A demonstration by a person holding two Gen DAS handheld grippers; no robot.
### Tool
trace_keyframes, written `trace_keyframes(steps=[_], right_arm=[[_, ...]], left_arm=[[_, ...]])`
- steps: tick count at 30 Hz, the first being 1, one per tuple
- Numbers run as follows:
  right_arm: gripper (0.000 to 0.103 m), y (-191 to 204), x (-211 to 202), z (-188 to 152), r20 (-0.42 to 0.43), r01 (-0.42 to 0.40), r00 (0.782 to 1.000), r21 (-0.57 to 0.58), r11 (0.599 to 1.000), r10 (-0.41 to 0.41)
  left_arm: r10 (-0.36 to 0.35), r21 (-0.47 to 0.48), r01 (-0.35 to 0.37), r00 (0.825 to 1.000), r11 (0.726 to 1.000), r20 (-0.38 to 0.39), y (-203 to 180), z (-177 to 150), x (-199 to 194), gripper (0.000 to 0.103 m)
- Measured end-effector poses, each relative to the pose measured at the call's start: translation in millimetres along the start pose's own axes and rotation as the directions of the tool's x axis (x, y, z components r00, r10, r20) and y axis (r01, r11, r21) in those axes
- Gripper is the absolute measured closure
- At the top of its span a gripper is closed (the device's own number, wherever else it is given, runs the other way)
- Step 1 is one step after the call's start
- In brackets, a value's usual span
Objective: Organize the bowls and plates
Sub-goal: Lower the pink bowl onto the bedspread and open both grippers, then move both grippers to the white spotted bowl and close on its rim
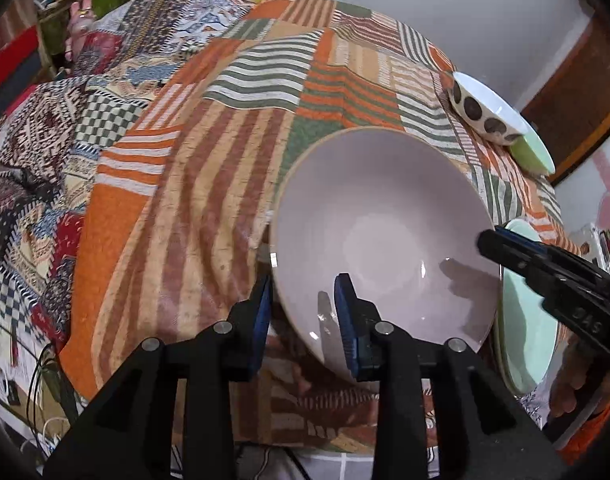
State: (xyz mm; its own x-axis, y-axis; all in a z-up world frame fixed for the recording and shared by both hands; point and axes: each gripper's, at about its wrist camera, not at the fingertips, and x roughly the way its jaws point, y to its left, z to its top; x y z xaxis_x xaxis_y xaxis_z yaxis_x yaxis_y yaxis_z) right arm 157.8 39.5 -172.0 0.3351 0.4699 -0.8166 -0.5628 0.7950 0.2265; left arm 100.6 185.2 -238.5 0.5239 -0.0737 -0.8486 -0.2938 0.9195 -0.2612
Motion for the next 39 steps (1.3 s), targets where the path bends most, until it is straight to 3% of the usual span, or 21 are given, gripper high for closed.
trace_keyframes(steps=[5, 9, 12, 16, 22, 30, 39], right_arm=[[0.078, -8, -22, -1, 0.041, 0.02, 0.999, -0.001, 1.0, -0.02], [0.078, -17, -40, -3, 0.075, 0.032, 0.997, 0.015, 0.999, -0.033], [0.077, -26, -58, -5, 0.11, 0.042, 0.993, 0.028, 0.999, -0.045], [0.068, -38, -80, -4, 0.162, 0.057, 0.985, 0.042, 0.997, -0.064], [0.065, -60, -111, 0, 0.24, 0.089, 0.965, 0.073, 0.993, -0.104], [0.065, -103, -122, 17, 0.284, 0.139, 0.943, 0.146, 0.979, -0.176], [0.065, -135, -98, 45, 0.275, 0.135, 0.942, 0.21, 0.968, -0.191]], left_arm=[[0.027, -0.002, -0.027, 0.998, 1.0, 0.054, -6, 3, -25, 0.071], [0.043, 0.034, -0.048, 0.99, 0.998, 0.132, -24, 9, -50, 0.062], [0.014, 0.062, -0.025, 0.984, 0.998, 0.178, -43, 17, -67, 0.055], [-0.019, 0.108, -0.004, 0.977, 0.994, 0.213, -70, 28, -81, 0.052], [-0.064, 0.191, 0.012, 0.962, 0.981, 0.267, -112, 45, -97, 0.046], [-0.099, 0.241, 0.027, 0.951, 0.97, 0.293, -152, 73, -89, 0.037], [-0.102, 0.251, 0.043, 0.969, 0.967, 0.224, -172, 117, -36, 0.037]])
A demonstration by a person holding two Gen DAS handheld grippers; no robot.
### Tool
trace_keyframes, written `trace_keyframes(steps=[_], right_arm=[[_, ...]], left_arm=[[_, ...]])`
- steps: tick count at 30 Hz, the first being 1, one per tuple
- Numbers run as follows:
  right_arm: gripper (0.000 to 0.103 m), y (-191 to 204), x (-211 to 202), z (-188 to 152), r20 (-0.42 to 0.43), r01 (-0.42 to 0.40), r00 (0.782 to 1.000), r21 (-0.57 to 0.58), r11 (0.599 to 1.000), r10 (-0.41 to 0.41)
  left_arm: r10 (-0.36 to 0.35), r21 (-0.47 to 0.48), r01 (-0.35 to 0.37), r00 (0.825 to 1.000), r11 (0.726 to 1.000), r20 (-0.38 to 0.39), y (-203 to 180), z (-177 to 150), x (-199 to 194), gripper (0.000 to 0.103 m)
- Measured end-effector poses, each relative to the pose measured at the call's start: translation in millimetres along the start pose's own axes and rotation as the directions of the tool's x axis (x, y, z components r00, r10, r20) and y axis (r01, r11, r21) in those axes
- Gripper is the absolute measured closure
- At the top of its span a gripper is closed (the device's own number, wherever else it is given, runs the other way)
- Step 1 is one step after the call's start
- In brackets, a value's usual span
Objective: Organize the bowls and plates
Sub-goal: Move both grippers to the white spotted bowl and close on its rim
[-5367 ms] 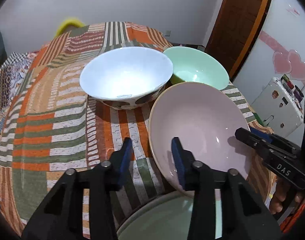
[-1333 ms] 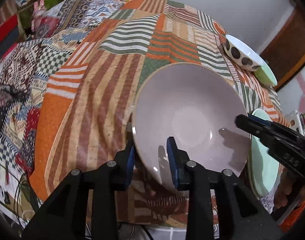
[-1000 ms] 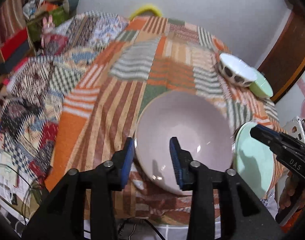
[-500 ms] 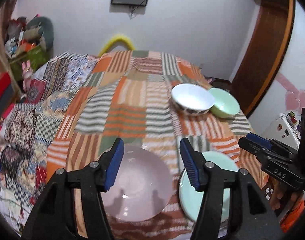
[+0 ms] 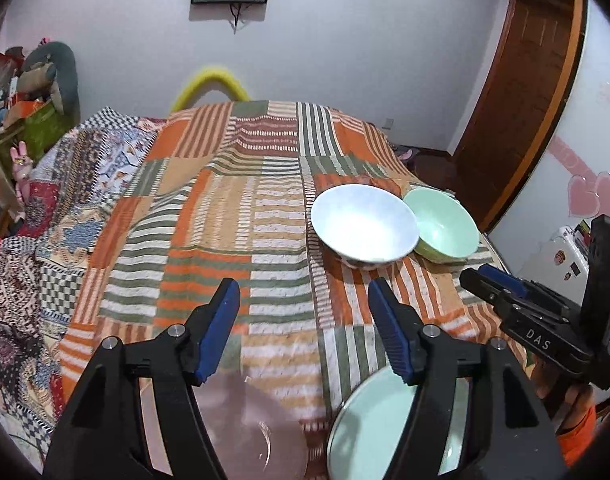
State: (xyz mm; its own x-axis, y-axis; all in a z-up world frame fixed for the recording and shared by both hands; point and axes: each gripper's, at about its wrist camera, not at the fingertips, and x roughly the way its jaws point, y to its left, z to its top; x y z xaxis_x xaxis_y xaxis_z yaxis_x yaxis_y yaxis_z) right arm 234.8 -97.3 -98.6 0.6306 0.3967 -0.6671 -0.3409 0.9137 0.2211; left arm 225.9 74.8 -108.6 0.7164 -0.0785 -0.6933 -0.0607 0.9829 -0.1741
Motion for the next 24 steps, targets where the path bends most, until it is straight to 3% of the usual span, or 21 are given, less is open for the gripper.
trace_keyframes(steps=[7, 13, 20, 24], right_arm=[[0.065, -16, 50, 18, -0.047, -0.015, 0.999, 0.047, 0.999, 0.017], [0.065, -24, 83, 29, -0.083, -0.004, 0.996, 0.089, 0.996, 0.011], [0.065, -24, 100, 30, -0.095, 0.009, 0.996, 0.097, 0.995, 0.0], [0.065, -28, 112, 32, -0.141, -0.005, 0.99, 0.089, 0.996, 0.017]], left_arm=[[-0.035, -0.042, 0.033, 0.998, 0.999, -0.055, 7, 21, 57, 0.037], [0.005, -0.029, -0.007, 0.997, 1.0, -0.079, 8, 30, 102, 0.037], [-0.008, -0.04, 0.004, 0.993, 0.999, -0.116, 10, 43, 143, 0.038], [-0.046, -0.068, 0.035, 0.985, 0.997, -0.166, 13, 49, 164, 0.048]])
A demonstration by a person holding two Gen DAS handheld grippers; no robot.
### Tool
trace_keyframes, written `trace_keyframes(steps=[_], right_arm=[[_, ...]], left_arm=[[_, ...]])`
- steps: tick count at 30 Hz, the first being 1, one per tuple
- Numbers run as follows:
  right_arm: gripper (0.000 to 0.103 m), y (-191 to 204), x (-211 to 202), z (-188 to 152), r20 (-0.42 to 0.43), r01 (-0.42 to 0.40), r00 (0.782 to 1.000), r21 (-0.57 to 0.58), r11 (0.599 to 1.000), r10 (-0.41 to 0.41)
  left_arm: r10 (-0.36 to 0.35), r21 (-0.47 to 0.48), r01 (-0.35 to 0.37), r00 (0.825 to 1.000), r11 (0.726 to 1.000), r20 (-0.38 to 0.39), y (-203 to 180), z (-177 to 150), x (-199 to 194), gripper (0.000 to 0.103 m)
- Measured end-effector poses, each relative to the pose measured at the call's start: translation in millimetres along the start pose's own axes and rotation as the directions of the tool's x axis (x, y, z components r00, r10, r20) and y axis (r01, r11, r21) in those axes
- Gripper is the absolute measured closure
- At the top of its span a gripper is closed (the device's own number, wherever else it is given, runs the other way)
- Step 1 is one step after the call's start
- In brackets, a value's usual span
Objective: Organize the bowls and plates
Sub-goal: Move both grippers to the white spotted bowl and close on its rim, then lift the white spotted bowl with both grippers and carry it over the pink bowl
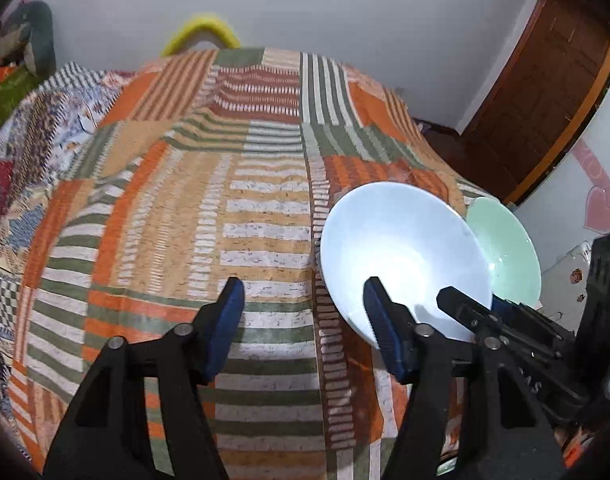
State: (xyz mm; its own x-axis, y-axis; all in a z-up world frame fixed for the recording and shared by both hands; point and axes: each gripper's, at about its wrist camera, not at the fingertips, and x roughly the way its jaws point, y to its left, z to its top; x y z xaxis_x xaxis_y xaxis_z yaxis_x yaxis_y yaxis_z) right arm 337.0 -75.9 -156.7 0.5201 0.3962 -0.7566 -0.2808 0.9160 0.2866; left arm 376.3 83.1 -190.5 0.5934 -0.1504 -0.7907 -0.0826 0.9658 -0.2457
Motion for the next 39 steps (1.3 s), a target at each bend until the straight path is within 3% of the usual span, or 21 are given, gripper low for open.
trace_keyframes(steps=[9, 15, 20, 27, 39], right_arm=[[0.076, -6, -1, -2, 0.008, -0.044, 0.999, -0.017, 0.999, 0.044], [0.077, 5, -5, -5, 0.002, -0.014, 1.0, -0.061, 0.998, 0.014], [0.078, 9, -12, -12, -0.013, -0.024, 1.0, -0.056, 0.998, 0.024], [0.078, 20, -39, -27, -0.001, -0.021, 1.0, -0.062, 0.998, 0.021], [0.078, 60, -118, -47, 0.115, -0.022, 0.993, -0.126, 0.992, 0.037]], left_arm=[[-0.055, 0.01, 0.056, 0.993, 0.998, -0.107, -4, 8, 40, 0.086], [-0.065, 0.003, 0.066, 0.991, 0.998, -0.121, -6, 0, 35, 0.086], [-0.047, 0.052, 0.054, 0.992, 0.997, -0.119, -12, -19, 11, 0.086], [-0.033, 0.111, 0.037, 0.998, 0.993, -0.045, -29, -46, -42, 0.086], [-0.064, 0.112, 0.056, 0.996, 0.992, 0.069, -32, -94, -146, 0.086]])
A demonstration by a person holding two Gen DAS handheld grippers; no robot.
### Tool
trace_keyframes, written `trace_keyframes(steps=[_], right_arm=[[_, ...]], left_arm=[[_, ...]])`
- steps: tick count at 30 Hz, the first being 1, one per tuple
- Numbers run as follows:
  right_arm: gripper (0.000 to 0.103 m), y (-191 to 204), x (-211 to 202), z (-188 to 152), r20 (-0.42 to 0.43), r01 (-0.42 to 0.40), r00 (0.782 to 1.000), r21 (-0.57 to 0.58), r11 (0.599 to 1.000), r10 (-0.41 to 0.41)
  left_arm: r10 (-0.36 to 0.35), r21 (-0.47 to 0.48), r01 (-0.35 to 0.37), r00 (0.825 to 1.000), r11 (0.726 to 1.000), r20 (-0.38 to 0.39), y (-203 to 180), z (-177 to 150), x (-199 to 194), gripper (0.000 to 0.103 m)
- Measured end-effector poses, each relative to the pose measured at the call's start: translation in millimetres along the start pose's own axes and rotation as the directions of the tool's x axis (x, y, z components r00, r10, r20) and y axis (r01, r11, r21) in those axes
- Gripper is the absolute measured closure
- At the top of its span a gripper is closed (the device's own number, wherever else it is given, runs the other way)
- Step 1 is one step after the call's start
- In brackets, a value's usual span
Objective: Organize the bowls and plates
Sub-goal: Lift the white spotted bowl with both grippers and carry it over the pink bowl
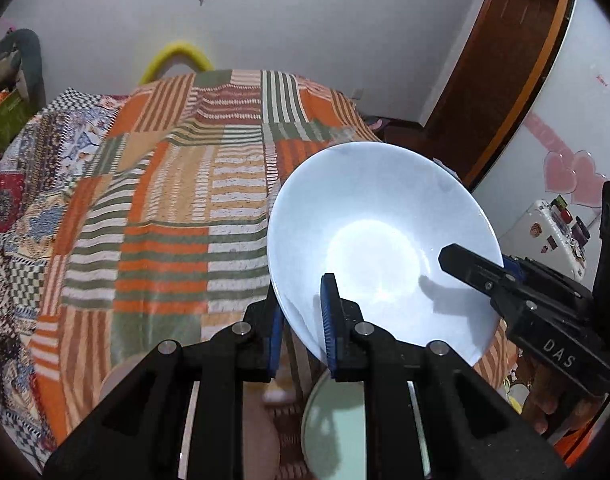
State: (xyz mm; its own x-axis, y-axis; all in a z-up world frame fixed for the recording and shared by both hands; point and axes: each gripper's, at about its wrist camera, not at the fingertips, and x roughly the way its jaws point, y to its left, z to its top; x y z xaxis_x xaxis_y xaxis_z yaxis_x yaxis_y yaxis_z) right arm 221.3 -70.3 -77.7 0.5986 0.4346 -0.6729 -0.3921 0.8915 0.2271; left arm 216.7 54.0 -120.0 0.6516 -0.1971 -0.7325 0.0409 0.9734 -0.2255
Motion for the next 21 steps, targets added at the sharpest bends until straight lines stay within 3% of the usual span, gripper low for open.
trace_keyframes(steps=[9, 21], right_arm=[[0.078, 41, -28, -12, 0.045, -0.064, 0.997, -0.064, 0.996, 0.067], [0.078, 87, -32, -31, 0.039, -0.158, 0.986, -0.124, 0.98, 0.164]], left_arm=[[0.056, -0.03, -0.054, 0.995, 0.998, 0.086, 15, -33, -78, 0.086], [0.135, -0.079, -0.125, 0.982, 0.989, 0.133, 47, -68, -132, 0.086]])
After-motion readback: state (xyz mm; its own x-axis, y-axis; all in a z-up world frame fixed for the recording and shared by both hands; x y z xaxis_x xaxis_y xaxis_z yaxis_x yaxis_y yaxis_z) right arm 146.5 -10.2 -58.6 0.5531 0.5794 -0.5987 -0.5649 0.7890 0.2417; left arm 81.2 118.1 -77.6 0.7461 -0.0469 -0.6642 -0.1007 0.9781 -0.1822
